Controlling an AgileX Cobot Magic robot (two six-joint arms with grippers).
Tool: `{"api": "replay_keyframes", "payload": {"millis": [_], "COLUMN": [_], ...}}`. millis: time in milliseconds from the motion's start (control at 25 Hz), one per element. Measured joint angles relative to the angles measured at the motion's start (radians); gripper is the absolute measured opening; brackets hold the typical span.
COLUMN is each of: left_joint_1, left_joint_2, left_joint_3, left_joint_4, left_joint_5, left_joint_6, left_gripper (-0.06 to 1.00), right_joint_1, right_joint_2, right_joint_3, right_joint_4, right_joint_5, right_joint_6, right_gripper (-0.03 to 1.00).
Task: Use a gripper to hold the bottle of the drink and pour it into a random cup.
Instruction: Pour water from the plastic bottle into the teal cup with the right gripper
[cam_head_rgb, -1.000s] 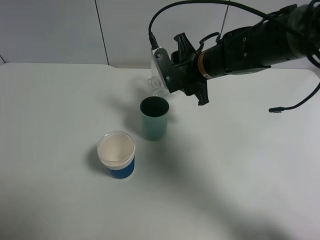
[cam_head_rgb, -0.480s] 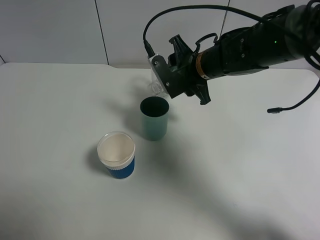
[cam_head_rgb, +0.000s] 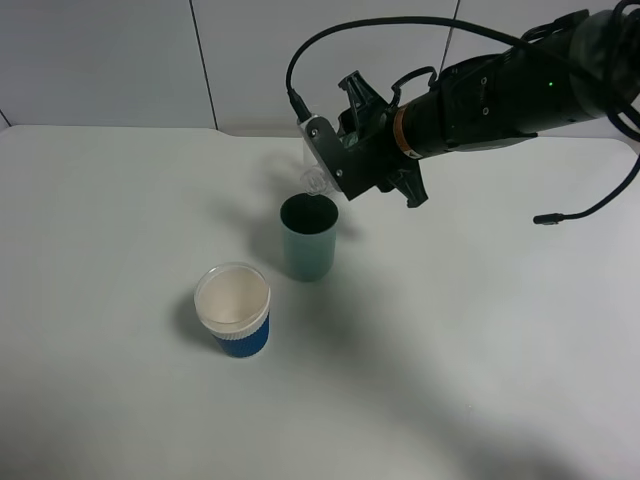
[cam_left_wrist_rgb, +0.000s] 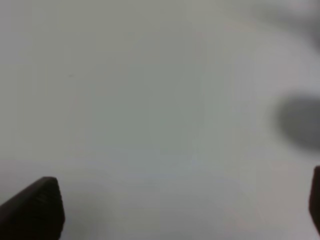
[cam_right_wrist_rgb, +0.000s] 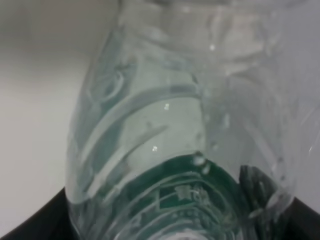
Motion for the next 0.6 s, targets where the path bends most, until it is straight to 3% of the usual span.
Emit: {"api": "replay_keyframes", "payload": {"millis": [600], "left_joint_1": [0.000], "left_joint_2": [0.000], "left_joint_3": [0.000], "left_joint_4": [0.000], "left_joint_5": [0.000], "left_joint_6": [0.000], "left_gripper": [0.99], "right_joint_1": [0.000], "right_joint_2": [0.000], "right_joint_3": [0.000], "right_joint_4": [0.000], "right_joint_5": [0.003], "right_joint_6": [-0.083], "right_gripper": [0.57]}}
